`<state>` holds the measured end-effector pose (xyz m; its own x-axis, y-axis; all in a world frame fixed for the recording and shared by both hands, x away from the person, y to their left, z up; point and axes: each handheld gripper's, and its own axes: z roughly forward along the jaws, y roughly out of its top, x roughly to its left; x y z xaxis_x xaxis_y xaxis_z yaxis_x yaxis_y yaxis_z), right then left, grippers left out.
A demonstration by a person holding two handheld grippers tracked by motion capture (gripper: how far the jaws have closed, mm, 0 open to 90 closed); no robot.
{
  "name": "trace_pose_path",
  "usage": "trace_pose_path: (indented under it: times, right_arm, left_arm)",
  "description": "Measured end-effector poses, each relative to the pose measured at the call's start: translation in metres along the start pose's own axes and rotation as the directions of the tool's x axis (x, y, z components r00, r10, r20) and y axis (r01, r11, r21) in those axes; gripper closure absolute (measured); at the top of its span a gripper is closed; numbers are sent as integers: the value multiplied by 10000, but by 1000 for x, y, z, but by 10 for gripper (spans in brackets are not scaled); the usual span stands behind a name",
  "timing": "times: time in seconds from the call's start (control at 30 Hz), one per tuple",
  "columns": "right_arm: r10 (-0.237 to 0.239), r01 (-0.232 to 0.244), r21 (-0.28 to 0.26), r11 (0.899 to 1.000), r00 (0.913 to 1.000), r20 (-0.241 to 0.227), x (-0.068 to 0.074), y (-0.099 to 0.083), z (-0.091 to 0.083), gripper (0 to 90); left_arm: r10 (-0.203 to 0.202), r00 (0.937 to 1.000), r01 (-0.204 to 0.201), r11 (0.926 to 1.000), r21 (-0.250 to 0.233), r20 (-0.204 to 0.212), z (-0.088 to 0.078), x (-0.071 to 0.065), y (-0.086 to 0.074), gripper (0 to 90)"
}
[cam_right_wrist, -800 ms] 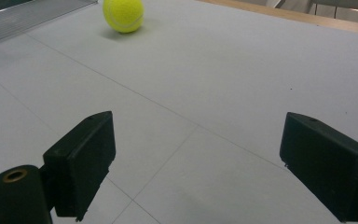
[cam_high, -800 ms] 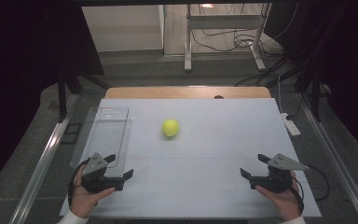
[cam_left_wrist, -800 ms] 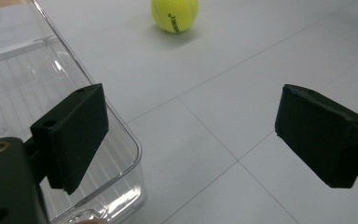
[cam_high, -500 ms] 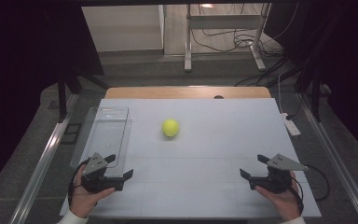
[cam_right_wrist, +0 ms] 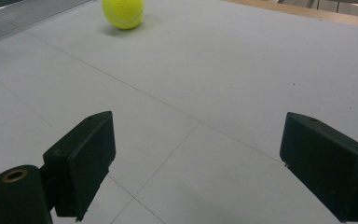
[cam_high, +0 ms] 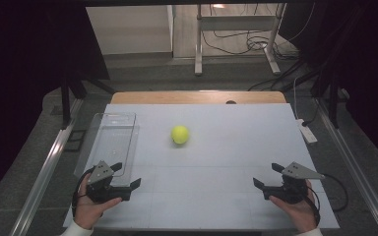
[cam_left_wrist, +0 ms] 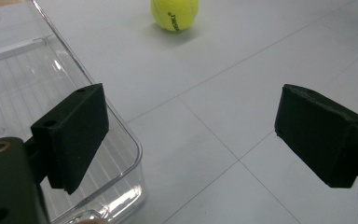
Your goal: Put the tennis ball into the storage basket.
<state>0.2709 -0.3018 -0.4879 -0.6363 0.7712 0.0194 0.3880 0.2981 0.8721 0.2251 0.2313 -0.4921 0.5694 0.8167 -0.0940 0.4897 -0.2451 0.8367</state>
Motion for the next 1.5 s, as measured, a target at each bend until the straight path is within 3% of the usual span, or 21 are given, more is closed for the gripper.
trace_pose_path:
  times: [0.63, 1.5]
  right_arm:
    - [130, -130, 23, 9999, 9999, -33, -2, -1, 1, 107]
    - [193, -193, 101, 9998, 9998, 13, -4, -3, 2, 108]
  left_arm:
    - [114, 9999, -114, 9999, -71, 75, -3, -4, 13, 105]
    - [586, 9967, -617, 9966, 553, 564, 10, -11, 36, 109]
